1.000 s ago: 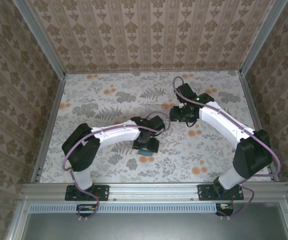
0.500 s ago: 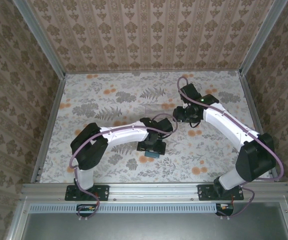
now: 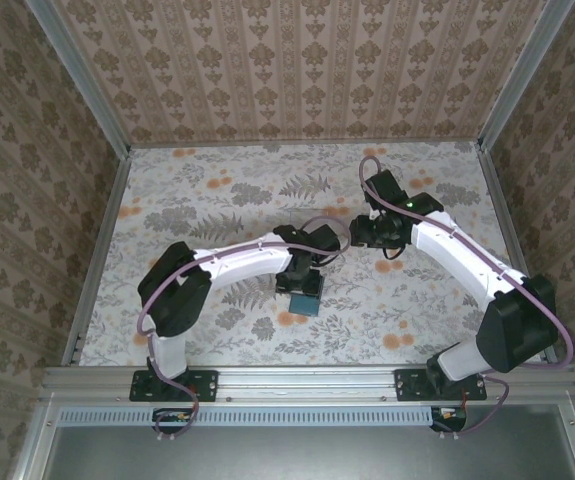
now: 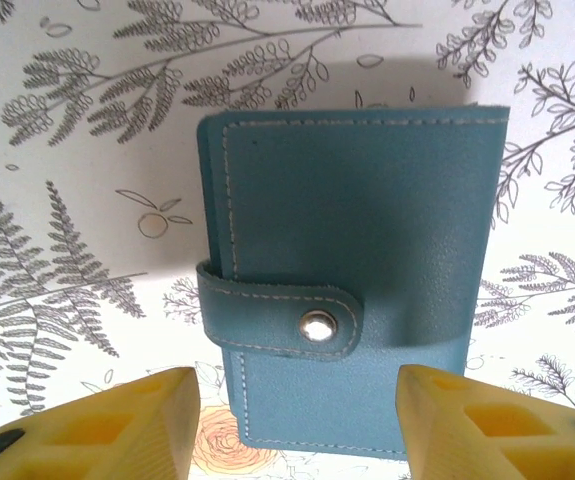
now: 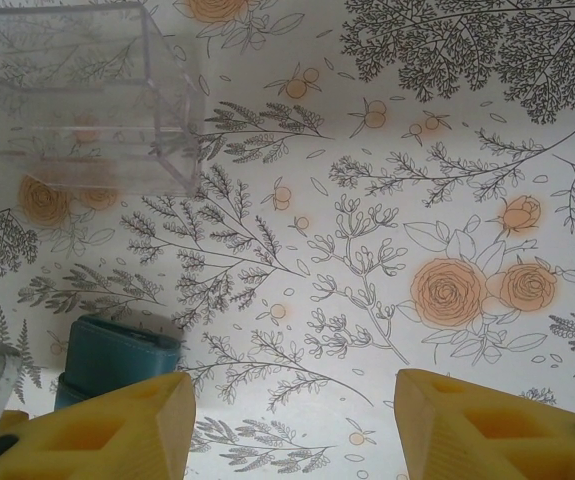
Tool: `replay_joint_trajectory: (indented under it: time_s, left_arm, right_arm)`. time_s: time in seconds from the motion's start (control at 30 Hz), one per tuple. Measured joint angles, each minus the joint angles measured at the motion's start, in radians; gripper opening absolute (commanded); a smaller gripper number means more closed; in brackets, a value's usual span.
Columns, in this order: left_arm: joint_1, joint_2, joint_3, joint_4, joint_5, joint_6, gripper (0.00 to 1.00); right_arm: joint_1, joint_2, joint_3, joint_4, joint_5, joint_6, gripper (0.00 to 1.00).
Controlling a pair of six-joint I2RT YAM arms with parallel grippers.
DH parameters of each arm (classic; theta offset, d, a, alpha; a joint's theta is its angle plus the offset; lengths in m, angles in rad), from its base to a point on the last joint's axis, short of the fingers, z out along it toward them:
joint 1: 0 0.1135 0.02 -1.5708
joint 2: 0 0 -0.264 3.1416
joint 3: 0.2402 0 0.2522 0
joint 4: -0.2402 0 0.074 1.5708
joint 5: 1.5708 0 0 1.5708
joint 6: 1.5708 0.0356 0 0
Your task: Take the credit cards out of the card holder
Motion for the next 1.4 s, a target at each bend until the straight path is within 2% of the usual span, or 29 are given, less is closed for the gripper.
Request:
replay_joint_trajectory:
  time_s: [0.3, 0.57, 0.87, 1.1, 1.4]
  left_arm:
    - [0.019, 0.003, 0.012, 0.008, 0.034, 0.041, 0.50]
    - [0.020, 0.064, 0.035, 0.018, 0.056, 0.060, 0.47]
    - [0.032, 0.074, 0.022, 0.031, 0.066, 0.067, 0.35]
    - [0.053, 0.032, -0.038, 0.094, 0.103, 0.066, 0.26]
    - [0.089, -0.042, -0.158, 0.240, 0.204, 0.060, 0.18]
  right_arm:
    - [-0.003, 0.000, -0.008, 0.000, 0.000, 0.000, 0.57]
    - [-0.003, 0.000, -0.033, 0.001, 0.000, 0.000, 0.56]
    - [-0.003, -0.013, -0.095, 0.024, -0.015, 0.008, 0.56]
    - [-0.003, -0.042, -0.191, 0.074, -0.095, 0.031, 0.56]
    - [0.011, -0.043, -0.333, 0.222, -0.279, 0.085, 0.56]
